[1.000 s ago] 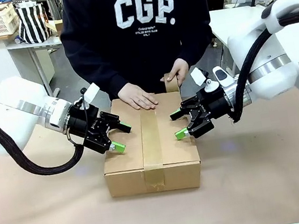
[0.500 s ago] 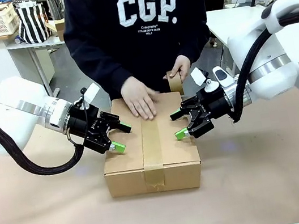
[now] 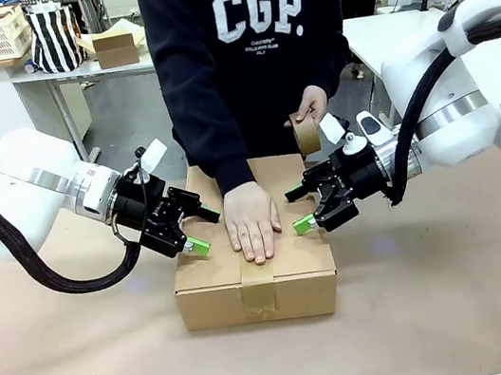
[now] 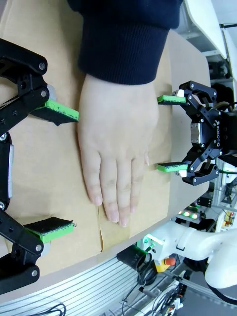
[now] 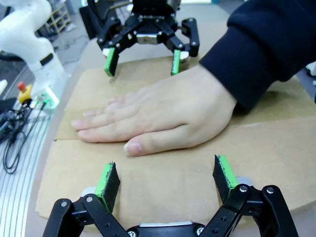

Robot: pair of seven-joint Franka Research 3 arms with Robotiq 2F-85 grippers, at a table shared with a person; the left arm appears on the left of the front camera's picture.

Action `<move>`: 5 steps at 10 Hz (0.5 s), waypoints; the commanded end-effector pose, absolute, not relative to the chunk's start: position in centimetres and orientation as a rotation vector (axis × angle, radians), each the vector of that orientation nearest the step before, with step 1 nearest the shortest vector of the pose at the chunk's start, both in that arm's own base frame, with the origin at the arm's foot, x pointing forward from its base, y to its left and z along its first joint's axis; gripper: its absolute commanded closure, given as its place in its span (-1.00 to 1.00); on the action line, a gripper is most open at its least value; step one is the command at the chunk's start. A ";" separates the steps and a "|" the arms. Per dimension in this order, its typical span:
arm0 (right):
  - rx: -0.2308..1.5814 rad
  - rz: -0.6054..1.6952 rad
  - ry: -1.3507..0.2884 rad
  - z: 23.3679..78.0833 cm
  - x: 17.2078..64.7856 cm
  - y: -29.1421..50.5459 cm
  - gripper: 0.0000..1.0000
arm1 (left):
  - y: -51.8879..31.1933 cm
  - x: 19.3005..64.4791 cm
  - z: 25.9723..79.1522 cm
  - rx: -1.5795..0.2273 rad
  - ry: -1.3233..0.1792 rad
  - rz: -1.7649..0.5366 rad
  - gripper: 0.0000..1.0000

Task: Pack the gift set into the box.
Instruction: Press and hold the closed box until the human finishes sealing it.

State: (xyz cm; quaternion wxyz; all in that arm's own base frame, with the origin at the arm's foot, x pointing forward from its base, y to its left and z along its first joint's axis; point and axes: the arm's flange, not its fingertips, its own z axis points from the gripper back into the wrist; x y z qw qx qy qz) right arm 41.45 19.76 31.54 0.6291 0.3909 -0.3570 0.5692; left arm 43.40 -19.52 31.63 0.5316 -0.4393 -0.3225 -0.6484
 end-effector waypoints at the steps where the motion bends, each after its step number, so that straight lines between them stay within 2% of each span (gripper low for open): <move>1: 0.895 1.307 -0.808 31.4 41.4 19.6 -1.00 | -19.5 43.3 31.5 -1.044 -0.767 -1.550 -1.00; 5: 0.895 1.307 -0.808 31.4 41.4 19.6 -1.00 | -19.5 43.3 31.5 -1.044 -0.767 -1.550 -1.00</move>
